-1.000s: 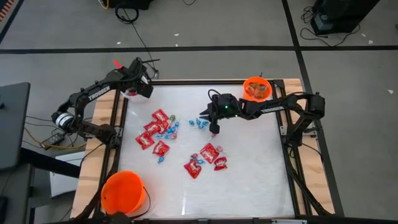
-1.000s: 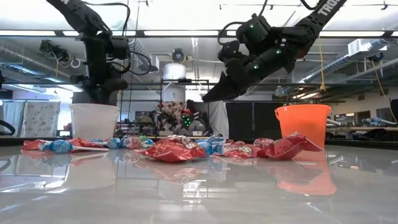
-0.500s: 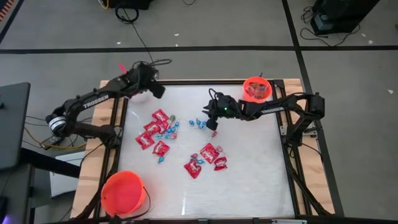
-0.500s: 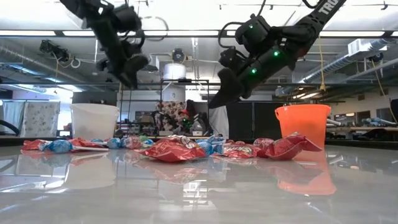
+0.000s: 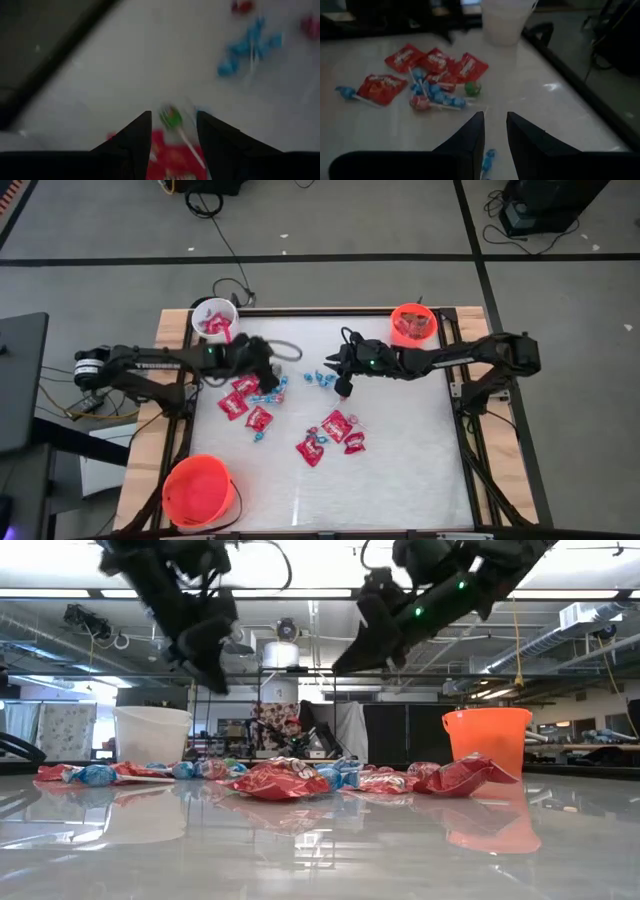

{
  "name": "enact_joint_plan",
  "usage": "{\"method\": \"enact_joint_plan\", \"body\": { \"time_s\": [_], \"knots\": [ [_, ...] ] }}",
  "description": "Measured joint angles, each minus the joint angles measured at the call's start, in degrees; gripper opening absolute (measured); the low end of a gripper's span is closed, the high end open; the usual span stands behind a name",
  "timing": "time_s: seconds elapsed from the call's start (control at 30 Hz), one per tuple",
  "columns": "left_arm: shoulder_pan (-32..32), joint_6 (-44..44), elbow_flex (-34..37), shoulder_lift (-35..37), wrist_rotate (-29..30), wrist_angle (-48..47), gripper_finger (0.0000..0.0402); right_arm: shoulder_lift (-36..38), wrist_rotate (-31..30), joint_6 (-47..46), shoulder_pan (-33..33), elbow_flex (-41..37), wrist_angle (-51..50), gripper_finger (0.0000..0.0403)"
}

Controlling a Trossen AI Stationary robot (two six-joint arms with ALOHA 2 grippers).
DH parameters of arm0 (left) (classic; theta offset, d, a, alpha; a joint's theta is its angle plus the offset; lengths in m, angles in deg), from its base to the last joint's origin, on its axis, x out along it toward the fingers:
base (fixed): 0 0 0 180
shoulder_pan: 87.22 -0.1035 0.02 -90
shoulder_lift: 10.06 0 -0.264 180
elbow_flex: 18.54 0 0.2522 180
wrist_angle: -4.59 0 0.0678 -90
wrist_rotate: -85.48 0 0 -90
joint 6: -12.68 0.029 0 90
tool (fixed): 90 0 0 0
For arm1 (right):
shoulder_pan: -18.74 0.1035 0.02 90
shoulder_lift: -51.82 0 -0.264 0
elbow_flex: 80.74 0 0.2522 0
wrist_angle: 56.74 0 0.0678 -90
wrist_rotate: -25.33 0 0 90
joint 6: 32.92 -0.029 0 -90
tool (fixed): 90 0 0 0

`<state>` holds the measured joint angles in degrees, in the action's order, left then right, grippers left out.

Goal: Sort candy by brand, put in halloween buckets
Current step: Put the red candy pack into the white bucket

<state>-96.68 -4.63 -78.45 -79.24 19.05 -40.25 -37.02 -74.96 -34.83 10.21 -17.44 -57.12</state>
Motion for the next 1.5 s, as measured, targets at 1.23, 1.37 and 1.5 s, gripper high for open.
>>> {"method": "enact_joint_plan", "body": {
  "time_s": [1.23,1.37,1.5],
  "knots": [
    [2.7,-14.8,8.5,-15.5,-6.6,-11.0,0.0112,-1.1,-20.2,-4.5,21.5,-3.9,9.2,0.0094],
    [3.0,-12.9,7.5,-15.7,-7.9,-11.9,0.0024,-1.1,-20.2,-4.6,21.9,-3.9,8.9,0.0094],
    [3.1,-12.4,4.5,-13.5,-8.9,-17.2,0.0025,-1.1,-20.2,-4.6,22.0,-3.9,8.9,0.0094]
  ]
}}
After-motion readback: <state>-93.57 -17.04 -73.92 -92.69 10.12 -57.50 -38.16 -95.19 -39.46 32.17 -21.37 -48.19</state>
